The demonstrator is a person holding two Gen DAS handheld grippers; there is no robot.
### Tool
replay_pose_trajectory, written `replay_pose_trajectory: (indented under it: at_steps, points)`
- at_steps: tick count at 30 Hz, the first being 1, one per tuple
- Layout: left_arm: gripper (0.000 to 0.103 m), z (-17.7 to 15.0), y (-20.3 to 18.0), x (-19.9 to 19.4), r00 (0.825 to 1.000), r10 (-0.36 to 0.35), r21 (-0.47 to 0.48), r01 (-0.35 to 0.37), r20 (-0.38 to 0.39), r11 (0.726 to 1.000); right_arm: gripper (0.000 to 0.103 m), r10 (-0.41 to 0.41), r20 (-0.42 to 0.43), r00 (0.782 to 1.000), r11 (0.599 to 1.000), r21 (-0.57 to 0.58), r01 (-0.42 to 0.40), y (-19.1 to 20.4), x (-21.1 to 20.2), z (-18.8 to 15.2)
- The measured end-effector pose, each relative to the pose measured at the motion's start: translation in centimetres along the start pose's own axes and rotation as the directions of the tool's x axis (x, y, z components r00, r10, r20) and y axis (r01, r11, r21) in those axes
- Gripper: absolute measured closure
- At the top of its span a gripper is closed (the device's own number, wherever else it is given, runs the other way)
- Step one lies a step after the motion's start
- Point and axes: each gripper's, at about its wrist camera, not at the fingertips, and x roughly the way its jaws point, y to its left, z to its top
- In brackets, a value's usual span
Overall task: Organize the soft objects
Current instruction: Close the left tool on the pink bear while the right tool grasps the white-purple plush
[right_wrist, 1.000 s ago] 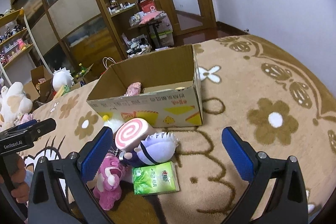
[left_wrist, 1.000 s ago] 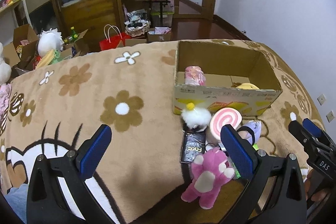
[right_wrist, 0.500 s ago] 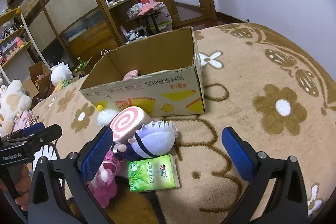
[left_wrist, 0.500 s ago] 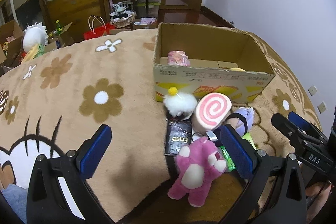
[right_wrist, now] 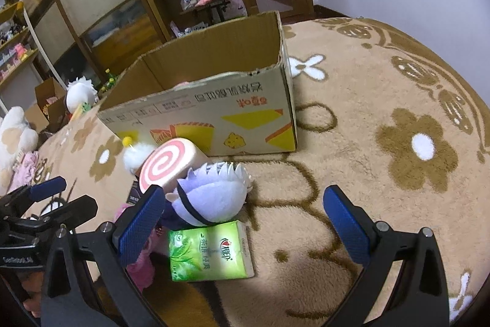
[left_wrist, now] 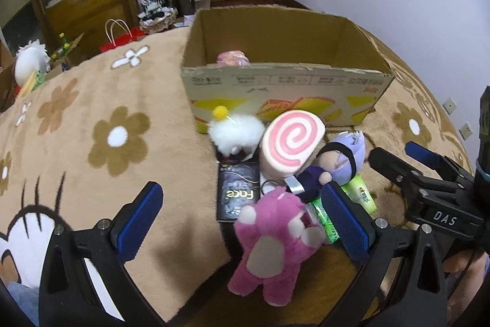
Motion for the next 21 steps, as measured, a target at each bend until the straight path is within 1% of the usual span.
replay_pose_trajectory:
  at_steps: [3, 8, 13, 18, 21]
  points:
    - [0.001, -0.2, -0.4, 0.7, 1.000, -0.018, 0.009, 0.018, -0.019, 1.000, 0.000, 0.006, -0.007, 1.000, 1.000, -0.003, -0.006, 0.1, 0.5, 0.1]
    - [0.001, -0.6, -1.2, 1.7, 0.999, -0.026, 0.036, 0.028, -0.045, 0.999, 0.000, 0.030, -0.017, 0.999, 1.000, 0.001, -0.030, 0.1, 1.2, 0.2]
    - [0.001, -1.0, -1.8, 2.5, 0.997, -0.039, 0.046, 0.043, -0.072, 0.998, 0.000, 0.040, -0.024, 0.999, 0.999, -0.008, -0.040, 0.5, 1.8, 0.2]
    - [0.001, -1.5, -2.7, 3.2, 0.994, -0.050, 0.078, 0.058, -0.094, 0.995, 0.000, 0.048, -0.030, 0.998, 0.999, -0.010, -0.048, 0.7, 2.3, 0.3]
    - [0.009, -1.7, -2.9, 3.8, 0.992, -0.048, 0.080, 0.058, -0.119, 0.995, 0.000, 0.071, -0.038, 0.997, 0.997, 0.009, -0.070, 0.6, 2.6, 0.3]
